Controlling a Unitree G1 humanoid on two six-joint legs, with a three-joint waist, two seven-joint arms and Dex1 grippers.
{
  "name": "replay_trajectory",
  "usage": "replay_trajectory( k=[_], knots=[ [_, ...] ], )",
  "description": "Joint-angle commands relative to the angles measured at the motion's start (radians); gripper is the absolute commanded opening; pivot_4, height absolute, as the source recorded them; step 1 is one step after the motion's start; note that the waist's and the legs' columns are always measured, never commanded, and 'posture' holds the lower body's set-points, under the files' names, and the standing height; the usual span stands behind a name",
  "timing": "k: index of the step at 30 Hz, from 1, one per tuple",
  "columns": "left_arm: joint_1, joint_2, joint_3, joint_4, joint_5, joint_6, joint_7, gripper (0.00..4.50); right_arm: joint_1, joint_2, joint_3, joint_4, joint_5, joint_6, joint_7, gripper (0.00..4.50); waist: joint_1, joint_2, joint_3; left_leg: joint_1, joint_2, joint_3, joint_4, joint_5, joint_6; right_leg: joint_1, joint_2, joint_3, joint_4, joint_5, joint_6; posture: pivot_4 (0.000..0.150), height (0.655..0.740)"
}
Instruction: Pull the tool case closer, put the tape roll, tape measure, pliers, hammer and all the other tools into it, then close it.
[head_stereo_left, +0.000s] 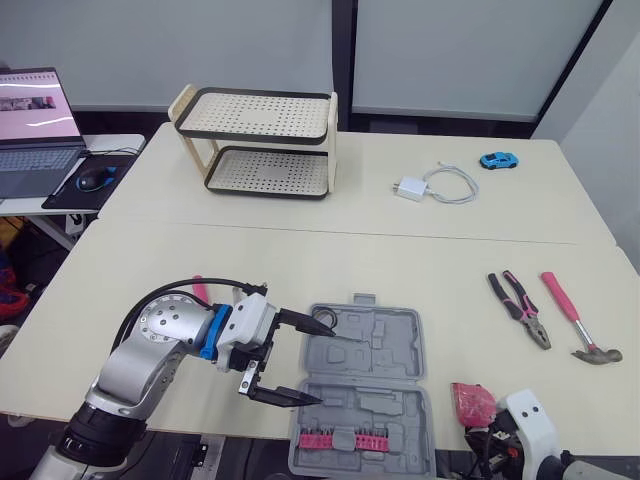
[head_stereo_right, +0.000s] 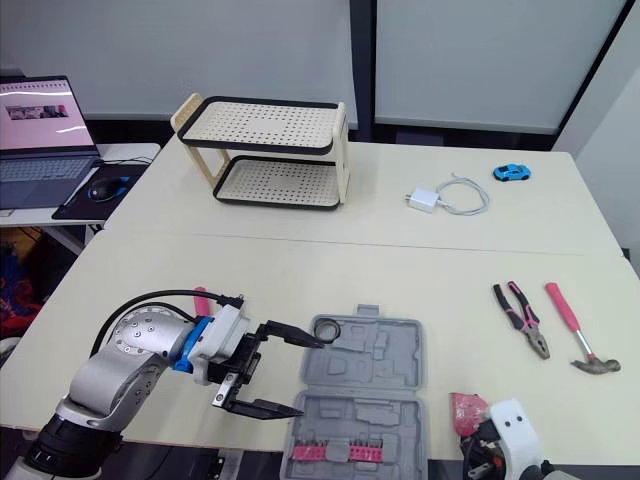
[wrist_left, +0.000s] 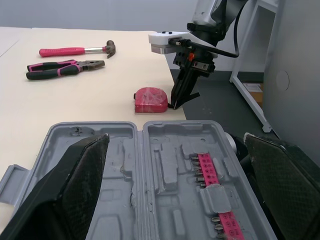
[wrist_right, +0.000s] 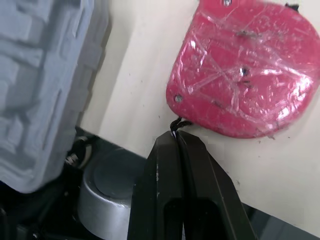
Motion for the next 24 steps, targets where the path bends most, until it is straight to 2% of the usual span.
replay_trajectory(
  k=[1,5,9,11,13,16,20,24],
  knots=[
    [-0.009,-0.003,-0.006,-0.024,-0.005,0.0,0.007,4.5,0.005,-0.006,-0.086,-0.088,0.082,0.107,0.002,0.83,0.0,0.0,0.0,0.0,0.0,0.0,0.0,0.0,0.0,0.0,0.0,0.0,0.0,0.0,0.0,0.15,0.735],
    [-0.013,-0.002,-0.008,-0.027,-0.006,0.003,0.012,4.5,0.015,-0.041,-0.199,-0.147,0.186,0.19,0.05,1.77,0.0,0.0,0.0,0.0,0.0,0.0,0.0,0.0,0.0,0.0,0.0,0.0,0.0,0.0,0.0,0.15,0.735],
    [-0.014,-0.003,-0.008,-0.022,-0.005,-0.001,0.012,4.5,0.069,-0.18,-0.346,-0.203,0.304,0.2,0.207,2.63,0.001,0.001,-0.001,0.0,0.0,0.0,0.0,0.0,0.0,0.0,0.0,0.0,0.0,0.0,0.0,0.15,0.735],
    [-0.013,-0.005,-0.009,-0.021,-0.005,-0.005,0.012,4.5,0.056,-0.28,-0.387,-0.192,0.263,0.059,0.308,2.98,-0.001,0.001,-0.001,0.0,0.0,0.0,0.001,0.0,0.0,0.001,0.0,0.0,-0.001,0.0,0.0,0.15,0.735],
    [-0.012,-0.006,-0.01,-0.022,-0.006,-0.009,0.009,4.5,0.027,-0.381,-0.379,-0.134,0.159,-0.122,0.395,3.37,-0.004,0.001,0.0,0.001,0.0,0.001,0.001,0.0,0.0,0.001,0.0,0.0,-0.001,0.0,0.0,0.15,0.735],
    [-0.013,-0.008,-0.015,-0.024,-0.002,-0.02,-0.001,4.5,-0.036,-0.481,-0.31,0.008,0.011,-0.398,0.509,4.35,-0.002,-0.001,0.001,0.005,0.0,0.003,0.001,0.001,0.001,0.006,0.0,0.001,-0.001,-0.002,0.005,0.15,0.735],
    [-0.014,-0.012,-0.025,-0.031,0.006,-0.028,-0.006,4.5,-0.147,-0.549,-0.161,0.228,-0.164,-0.739,0.604,4.44,0.0,-0.002,0.001,0.009,0.0,0.002,0.0,0.001,0.001,0.011,0.0,0.0,-0.003,-0.001,0.003,0.15,0.735],
    [-0.011,-0.015,-0.034,-0.045,0.008,-0.028,-0.006,4.5,-0.233,-0.576,-0.039,0.391,-0.25,-0.962,0.691,4.44,0.001,-0.002,0.002,0.009,-0.001,0.002,0.0,0.001,0.001,0.012,-0.002,0.0,-0.004,-0.001,0.002,0.15,0.735]
  ],
)
